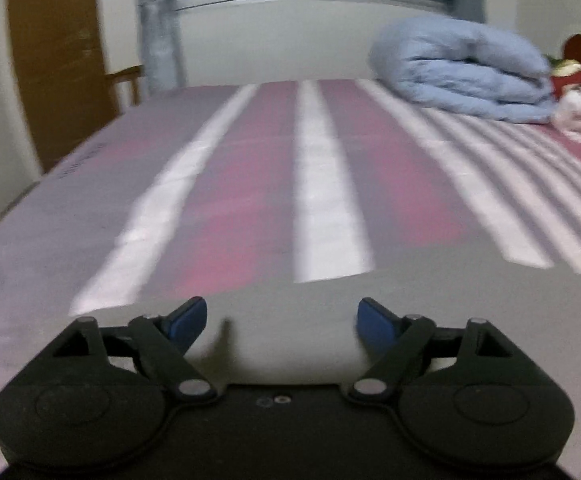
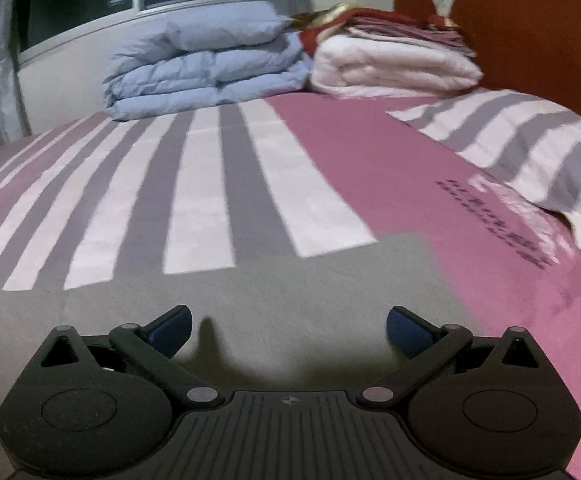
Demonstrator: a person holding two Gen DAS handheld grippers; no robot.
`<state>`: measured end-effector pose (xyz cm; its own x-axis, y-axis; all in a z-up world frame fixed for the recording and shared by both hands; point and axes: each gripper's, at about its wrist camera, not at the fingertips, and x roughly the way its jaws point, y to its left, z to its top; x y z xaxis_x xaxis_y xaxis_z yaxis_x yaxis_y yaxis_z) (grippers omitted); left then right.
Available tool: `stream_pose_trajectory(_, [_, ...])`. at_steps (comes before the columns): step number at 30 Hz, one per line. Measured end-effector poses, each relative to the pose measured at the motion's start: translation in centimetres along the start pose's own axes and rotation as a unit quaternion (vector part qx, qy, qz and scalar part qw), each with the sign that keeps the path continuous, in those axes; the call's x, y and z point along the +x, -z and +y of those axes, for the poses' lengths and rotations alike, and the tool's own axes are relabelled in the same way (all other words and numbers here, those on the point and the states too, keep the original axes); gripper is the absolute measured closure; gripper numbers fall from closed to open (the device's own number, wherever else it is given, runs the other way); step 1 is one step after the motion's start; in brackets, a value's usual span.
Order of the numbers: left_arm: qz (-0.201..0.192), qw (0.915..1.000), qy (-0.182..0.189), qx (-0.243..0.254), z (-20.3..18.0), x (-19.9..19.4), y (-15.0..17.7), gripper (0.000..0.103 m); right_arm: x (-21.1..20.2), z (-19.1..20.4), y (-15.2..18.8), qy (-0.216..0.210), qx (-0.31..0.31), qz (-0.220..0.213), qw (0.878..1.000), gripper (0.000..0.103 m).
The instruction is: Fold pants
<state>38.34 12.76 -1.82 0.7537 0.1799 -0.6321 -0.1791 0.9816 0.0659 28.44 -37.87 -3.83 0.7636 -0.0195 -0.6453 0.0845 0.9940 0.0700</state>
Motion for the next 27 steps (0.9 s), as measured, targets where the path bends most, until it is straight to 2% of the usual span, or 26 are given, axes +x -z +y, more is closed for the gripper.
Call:
stream_pose_trajectory(3, [0.004,0.9994,0.032,0.014,-3.9,1.7,-0.5,0.028,1.0,2.0,-0.7,-0.018,-0.026,0.0,1.0,0.0])
stream_pose_trajectory(5, [0.022,0.9985,0.048,0.017,-5.9,3.7,-0.5,0.026,1.8,3.0,-0.8,-0.034,-0.05,0.007,0.998,0.0])
stream_pose_trajectory(6, [0.036,0.9982,0.041,0.024,-6.5,5.2,-0.4,0.024,2.7,3.5,-0.9,-0.039,-0.069,0.018,0.997,0.0])
stream_pose_trajectory(7, [0.047,0.998,0.028,0.032,-6.8,6.7,-0.2,0.014,4.0,4.0,-0.9,-0.027,-0.097,0.037,0.994,0.0])
stream_pose_trajectory(9, [0.052,0.9983,0.021,0.011,-5.9,8.1,-0.3,0.007,5.3,3.3,-1.3,-0.034,-0.104,0.049,0.993,0.0])
stream_pose_trajectory(10, [0.057,0.9981,0.024,-0.003,-5.2,8.2,-0.5,0.007,5.8,2.5,-1.9,-0.032,-0.089,0.055,0.994,0.0])
stream_pose_trajectory(13, [0.043,0.9988,0.021,-0.005,-3.4,5.9,-0.6,0.015,5.6,-0.2,-3.5,0.028,-0.049,0.05,0.997,0.0])
stream_pose_trajectory(14, [0.031,0.9994,0.016,0.002,-2.8,4.7,-0.5,0.017,4.7,-1.5,-3.8,0.021,-0.025,0.036,0.999,0.0])
stream_pose_trajectory(16, [0.006,0.9998,0.005,0.018,-1.6,1.8,0.1,0.016,2.0,-4.2,-3.5,-0.001,0.021,-0.004,1.0,0.0])
stream_pose_trajectory(18, [-0.013,0.9999,0.003,0.011,-0.2,-0.9,1.4,0.014,-0.6,-6.3,-2.7,-0.014,0.062,-0.032,0.997,0.0])
stream_pose_trajectory(21, [-0.033,0.9991,0.002,-0.025,1.8,-4.9,4.1,0.012,-5.2,-10.0,-0.4,-0.031,0.15,-0.086,0.984,0.0])
stream_pose_trajectory(23, [-0.049,0.9979,-0.014,-0.039,2.8,-7.4,6.5,0.012,-7.5,-12.2,1.1,-0.016,0.201,-0.108,0.973,0.0])
stream_pose_trajectory(25, [-0.047,0.9972,-0.025,-0.052,3.5,-9.1,8.2,0.012,-9.1,-14.5,2.8,-0.026,0.255,-0.112,0.96,0.0])
stream_pose_trajectory(27, [-0.045,0.9966,-0.031,-0.061,3.6,-10.2,9.7,0.012,-9.5,-15.8,4.1,-0.03,0.289,-0.098,0.952,0.0])
